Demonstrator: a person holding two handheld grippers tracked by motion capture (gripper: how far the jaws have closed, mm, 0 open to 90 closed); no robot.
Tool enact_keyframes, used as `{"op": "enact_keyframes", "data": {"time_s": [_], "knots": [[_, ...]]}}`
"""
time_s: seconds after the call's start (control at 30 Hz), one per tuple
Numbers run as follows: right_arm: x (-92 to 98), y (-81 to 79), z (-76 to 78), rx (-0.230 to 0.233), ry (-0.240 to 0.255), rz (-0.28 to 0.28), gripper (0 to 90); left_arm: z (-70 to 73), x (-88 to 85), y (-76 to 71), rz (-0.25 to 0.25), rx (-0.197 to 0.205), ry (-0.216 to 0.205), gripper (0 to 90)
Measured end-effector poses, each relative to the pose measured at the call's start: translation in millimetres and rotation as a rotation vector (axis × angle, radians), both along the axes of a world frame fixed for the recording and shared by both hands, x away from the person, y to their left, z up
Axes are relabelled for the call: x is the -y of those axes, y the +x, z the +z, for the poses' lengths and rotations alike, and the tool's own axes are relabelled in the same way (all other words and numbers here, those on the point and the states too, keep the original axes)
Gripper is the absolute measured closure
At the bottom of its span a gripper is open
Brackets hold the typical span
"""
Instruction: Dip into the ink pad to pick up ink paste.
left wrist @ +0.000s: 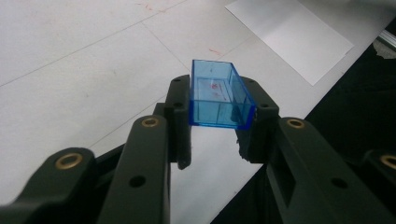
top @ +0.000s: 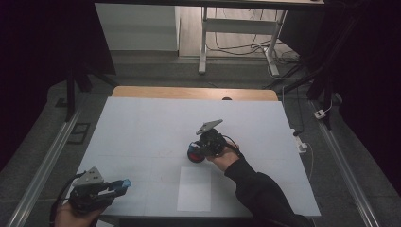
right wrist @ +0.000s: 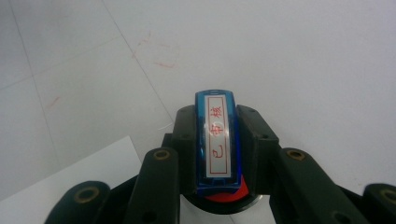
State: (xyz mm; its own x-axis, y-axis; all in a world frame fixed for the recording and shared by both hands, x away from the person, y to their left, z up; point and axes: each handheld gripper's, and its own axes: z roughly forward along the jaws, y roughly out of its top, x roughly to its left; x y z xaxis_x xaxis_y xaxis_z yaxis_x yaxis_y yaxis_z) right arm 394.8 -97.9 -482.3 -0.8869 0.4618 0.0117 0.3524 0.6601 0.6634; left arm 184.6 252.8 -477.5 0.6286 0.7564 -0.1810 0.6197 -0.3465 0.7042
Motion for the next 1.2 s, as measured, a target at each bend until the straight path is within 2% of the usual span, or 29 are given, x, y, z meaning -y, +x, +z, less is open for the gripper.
{"op": "enact_keyframes", "data": {"time_s": [0.27, 0.37, 0.5, 0.8, 1.2], "knots": [[8.4, 9.9, -3.0, -0.082, 0.074, -0.025, 70.7, 0.0, 0.3, -0.1, -0.002, 0.001, 0.001, 68.3], [9.7, 11.3, -3.5, -0.092, 0.081, -0.026, 70.8, 0.0, 0.3, -0.1, -0.002, 0.001, 0.001, 68.4], [6.7, 7.8, -2.8, -0.064, 0.062, -0.021, 70.7, 0.0, 0.3, 0.0, -0.002, 0.0, 0.001, 68.3], [-5.0, -7.8, -0.2, 0.06, -0.036, 0.006, 70.6, 0.0, 0.3, -0.1, -0.003, 0.001, 0.0, 68.4], [-1.4, -5.6, -0.2, 0.048, -0.02, 0.015, 70.3, 0.1, -0.4, -0.4, -0.007, 0.005, -0.004, 68.3]]}}
